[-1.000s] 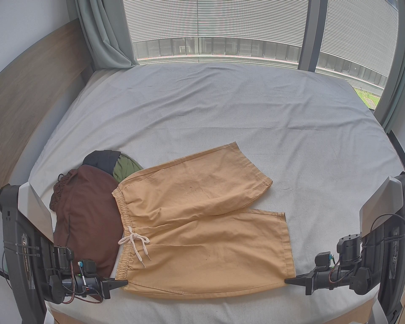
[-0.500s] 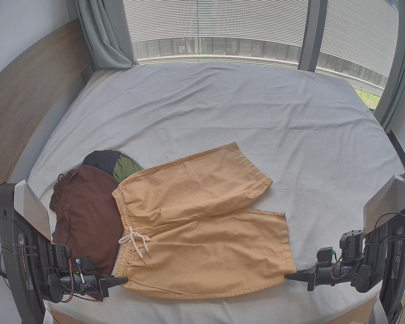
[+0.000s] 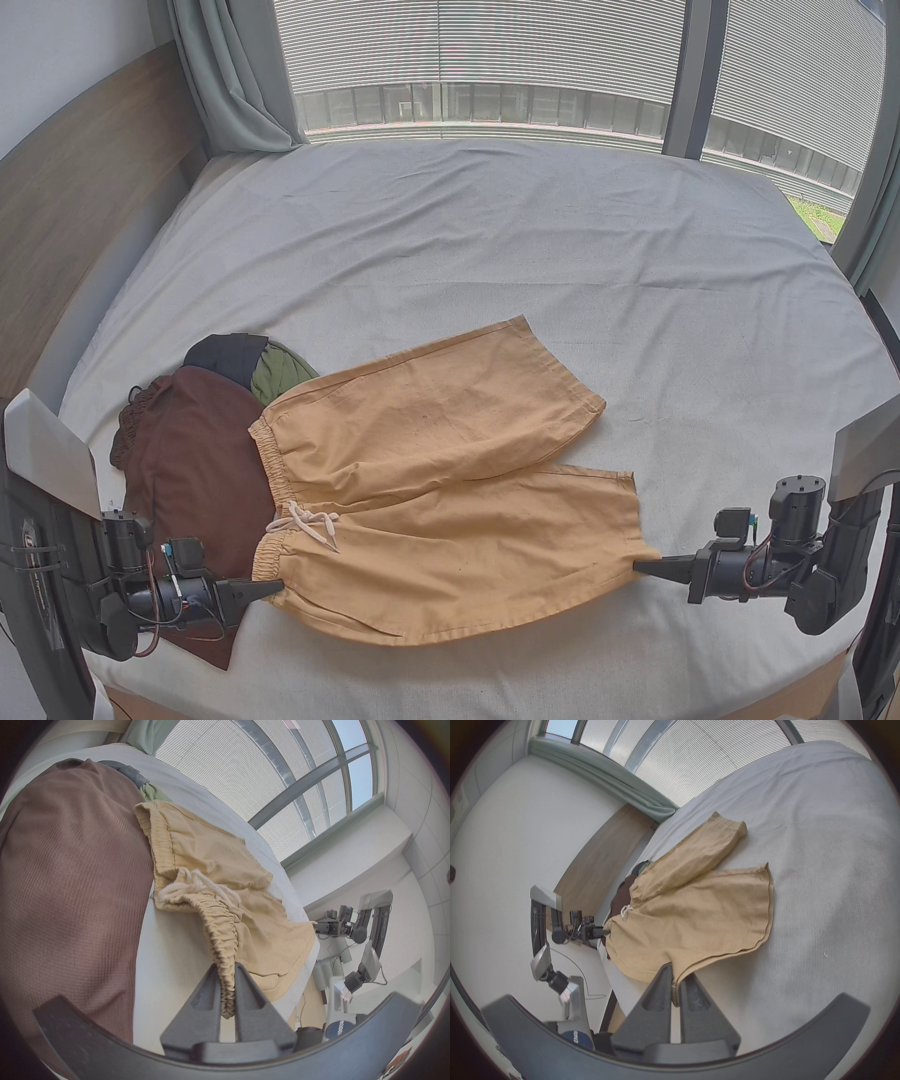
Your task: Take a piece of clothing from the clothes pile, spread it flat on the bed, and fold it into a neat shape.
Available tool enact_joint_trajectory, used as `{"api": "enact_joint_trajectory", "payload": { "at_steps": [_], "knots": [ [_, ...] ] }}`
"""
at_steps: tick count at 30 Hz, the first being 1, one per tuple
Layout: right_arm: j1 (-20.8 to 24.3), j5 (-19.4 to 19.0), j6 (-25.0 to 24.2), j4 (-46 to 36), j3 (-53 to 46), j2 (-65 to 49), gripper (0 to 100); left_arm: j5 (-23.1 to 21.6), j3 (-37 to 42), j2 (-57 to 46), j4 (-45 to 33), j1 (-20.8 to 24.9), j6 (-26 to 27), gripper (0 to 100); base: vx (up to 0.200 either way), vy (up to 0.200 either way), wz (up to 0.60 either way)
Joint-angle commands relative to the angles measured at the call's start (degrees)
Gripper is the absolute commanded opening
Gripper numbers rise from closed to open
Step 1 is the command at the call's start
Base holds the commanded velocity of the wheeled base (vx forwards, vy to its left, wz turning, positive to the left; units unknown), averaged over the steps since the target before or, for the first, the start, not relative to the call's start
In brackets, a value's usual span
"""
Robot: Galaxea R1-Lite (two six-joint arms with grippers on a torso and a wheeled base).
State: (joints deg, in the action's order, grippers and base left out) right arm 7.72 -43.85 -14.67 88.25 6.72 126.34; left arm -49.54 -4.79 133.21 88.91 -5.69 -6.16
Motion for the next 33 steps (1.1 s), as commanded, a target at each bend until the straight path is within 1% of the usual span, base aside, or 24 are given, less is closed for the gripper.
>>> {"api": "enact_joint_trajectory", "payload": {
  "at_steps": [1,2,3,7,15,17,21,24,33],
  "knots": [
    [0.8,0.1,-3.7,0.0,1.5,-5.0,0,0.0,-1.9,-4.4,0.1,1.4,-4.3,0,0.0,0.0,0.0],
    [0.8,0.1,-3.7,0.0,1.5,-5.0,0,0.0,-1.9,-4.4,0.1,1.4,-4.3,0,0.0,0.0,0.0],
    [0.8,0.1,-4.6,0.1,1.6,-5.9,0,0.0,-2.2,-5.6,0.1,1.8,-6.1,0,0.0,0.0,0.0],
    [0.9,0.1,-4.8,0.1,2.2,-6.2,0,0.1,-3.6,-6.8,0.1,2.6,-8.2,0,0.0,0.0,0.0],
    [0.8,0.1,-4.8,0.1,2.6,-6.5,0,0.2,-4.5,-7.4,0.1,3.0,-8.4,0,0.0,0.0,0.0],
    [0.7,0.2,-4.8,0.1,2.6,-6.7,0,0.3,-4.5,-7.9,0.1,3.1,-9.2,0,0.0,0.0,0.0],
    [0.4,0.1,-4.8,0.1,2.3,-7.4,0,0.8,-5.7,-9.6,0.1,3.6,-13.9,0,0.0,0.0,0.0],
    [0.5,0.1,-4.8,0.0,2.2,-8.6,0,0.9,-5.9,-10.5,0.1,3.7,-15.8,0,0.0,0.0,0.0],
    [0.7,0.2,-4.9,0.0,2.3,-10.1,0,0.9,-6.4,-10.5,0.1,3.6,-15.9,0,0.0,0.0,0.0]
  ]
}}
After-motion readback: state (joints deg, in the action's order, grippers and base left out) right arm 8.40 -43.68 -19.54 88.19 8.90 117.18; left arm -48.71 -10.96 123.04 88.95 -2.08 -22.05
